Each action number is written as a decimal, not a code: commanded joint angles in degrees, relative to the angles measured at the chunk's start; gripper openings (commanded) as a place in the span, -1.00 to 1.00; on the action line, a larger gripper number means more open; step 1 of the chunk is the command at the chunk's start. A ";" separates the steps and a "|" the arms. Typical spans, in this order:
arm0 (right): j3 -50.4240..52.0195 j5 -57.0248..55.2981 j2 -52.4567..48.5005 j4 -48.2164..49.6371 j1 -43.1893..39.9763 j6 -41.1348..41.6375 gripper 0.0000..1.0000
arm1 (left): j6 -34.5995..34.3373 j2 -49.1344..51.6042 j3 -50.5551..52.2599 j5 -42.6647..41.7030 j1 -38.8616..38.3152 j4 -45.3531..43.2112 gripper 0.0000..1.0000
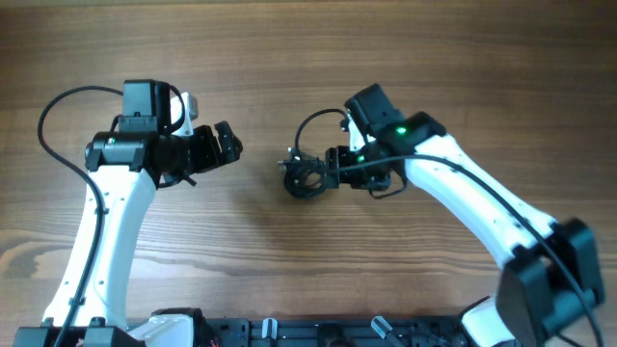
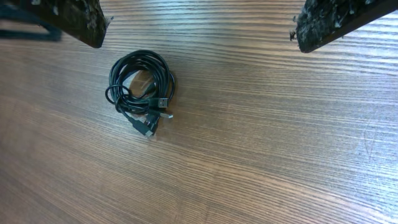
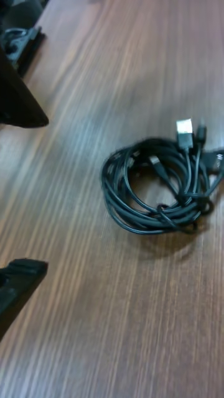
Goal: Untangle cables
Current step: 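Move the right gripper to the black cable bundle and grasp it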
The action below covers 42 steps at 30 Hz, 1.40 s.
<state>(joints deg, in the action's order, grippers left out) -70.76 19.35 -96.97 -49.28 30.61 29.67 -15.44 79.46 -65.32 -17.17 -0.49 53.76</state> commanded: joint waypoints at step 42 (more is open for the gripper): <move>4.04 -3.89 -14.27 18.21 3.34 13.99 -0.55 | -0.48 0.61 -1.01 0.76 -0.37 0.33 1.00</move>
<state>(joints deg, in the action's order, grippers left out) -67.13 14.81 -109.49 -31.18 33.47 43.18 -15.42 79.61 -65.32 -16.95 -0.49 54.02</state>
